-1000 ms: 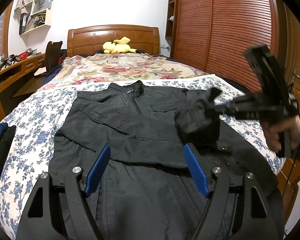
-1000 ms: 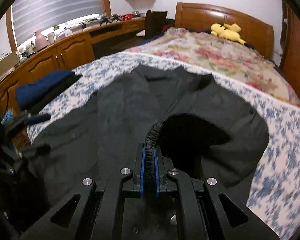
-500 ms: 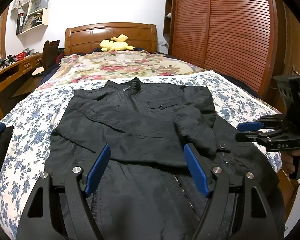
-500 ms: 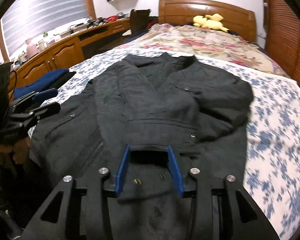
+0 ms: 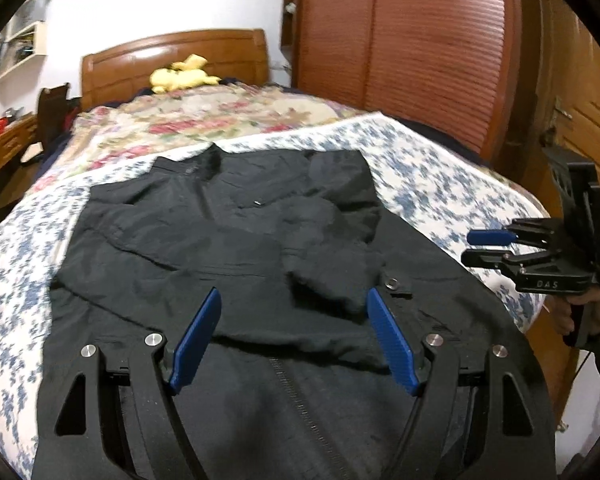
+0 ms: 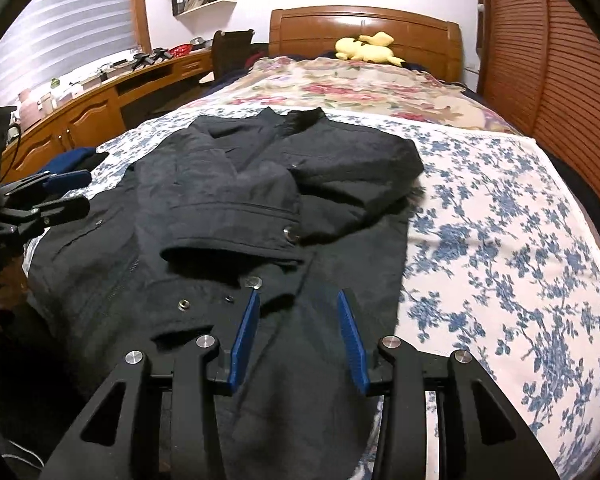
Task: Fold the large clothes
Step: 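Lower the left tool to the jacket's side edge and close on it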
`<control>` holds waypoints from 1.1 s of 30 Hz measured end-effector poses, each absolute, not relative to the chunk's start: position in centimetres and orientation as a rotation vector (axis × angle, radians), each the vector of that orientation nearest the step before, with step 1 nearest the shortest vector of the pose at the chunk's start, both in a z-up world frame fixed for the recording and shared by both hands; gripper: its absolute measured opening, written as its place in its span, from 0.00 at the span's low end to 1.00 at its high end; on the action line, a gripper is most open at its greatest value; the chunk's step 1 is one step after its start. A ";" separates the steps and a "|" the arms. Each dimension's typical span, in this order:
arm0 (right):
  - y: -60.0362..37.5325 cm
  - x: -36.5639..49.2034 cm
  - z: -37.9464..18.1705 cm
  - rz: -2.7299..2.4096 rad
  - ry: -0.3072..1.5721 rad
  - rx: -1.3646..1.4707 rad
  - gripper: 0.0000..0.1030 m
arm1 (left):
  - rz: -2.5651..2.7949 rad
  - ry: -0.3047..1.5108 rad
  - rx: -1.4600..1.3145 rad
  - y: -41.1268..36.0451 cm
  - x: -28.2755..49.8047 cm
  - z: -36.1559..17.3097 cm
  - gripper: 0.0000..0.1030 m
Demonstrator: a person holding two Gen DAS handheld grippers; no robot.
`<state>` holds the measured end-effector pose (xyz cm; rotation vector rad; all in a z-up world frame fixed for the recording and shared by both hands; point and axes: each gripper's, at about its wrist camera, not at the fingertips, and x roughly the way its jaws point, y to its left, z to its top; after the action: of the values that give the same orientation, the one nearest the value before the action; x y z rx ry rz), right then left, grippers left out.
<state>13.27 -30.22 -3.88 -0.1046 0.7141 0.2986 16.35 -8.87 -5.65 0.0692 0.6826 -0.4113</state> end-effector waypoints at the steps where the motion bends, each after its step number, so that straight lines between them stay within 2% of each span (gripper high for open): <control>1: -30.4 13.3 -4.1 0.297 0.716 -0.097 0.41 | -0.424 0.692 0.078 -9.6 16.7 -5.8 0.74; 3: -30.8 13.4 -4.5 0.295 0.722 -0.085 0.41 | -0.451 0.704 0.092 -10.9 17.2 -5.9 0.72; 4: -31.0 13.3 -4.6 0.293 0.724 -0.081 0.41 | -0.470 0.712 0.102 -11.7 17.5 -6.0 0.67; 7: -31.4 13.2 -4.8 0.282 0.726 -0.082 0.41 | -0.510 0.722 0.147 -14.3 18.1 -6.1 0.60; 16: -31.5 13.7 -5.3 0.292 0.715 -0.051 0.41 | -0.545 0.809 0.294 -19.8 21.2 -9.0 0.59; 22: -31.5 14.1 -5.7 0.294 0.710 -0.032 0.41 | -0.456 0.877 0.392 -20.1 23.6 -12.1 0.59; 28: -31.5 14.1 -6.1 0.287 0.721 -0.022 0.41 | -0.455 0.881 0.375 -19.3 24.6 -13.2 0.59; 29: -31.5 14.1 -6.1 0.286 0.724 -0.022 0.41 | -0.457 0.877 0.374 -19.4 24.7 -13.2 0.53; 31: -31.3 14.1 -6.2 0.283 0.734 -0.026 0.41 | -0.464 0.880 0.375 -19.1 24.9 -13.3 0.29; 32: -31.2 14.1 -6.2 0.280 0.739 -0.029 0.41 | -0.470 0.887 0.368 -19.0 25.1 -13.4 0.25; 33: -31.1 14.1 -6.2 0.279 0.743 -0.032 0.41 | -0.471 0.888 0.356 -18.7 25.1 -13.3 0.17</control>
<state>14.08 -31.14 -6.16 -0.0323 0.7433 0.2786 25.09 -18.65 -13.33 0.3556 0.8883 -0.4712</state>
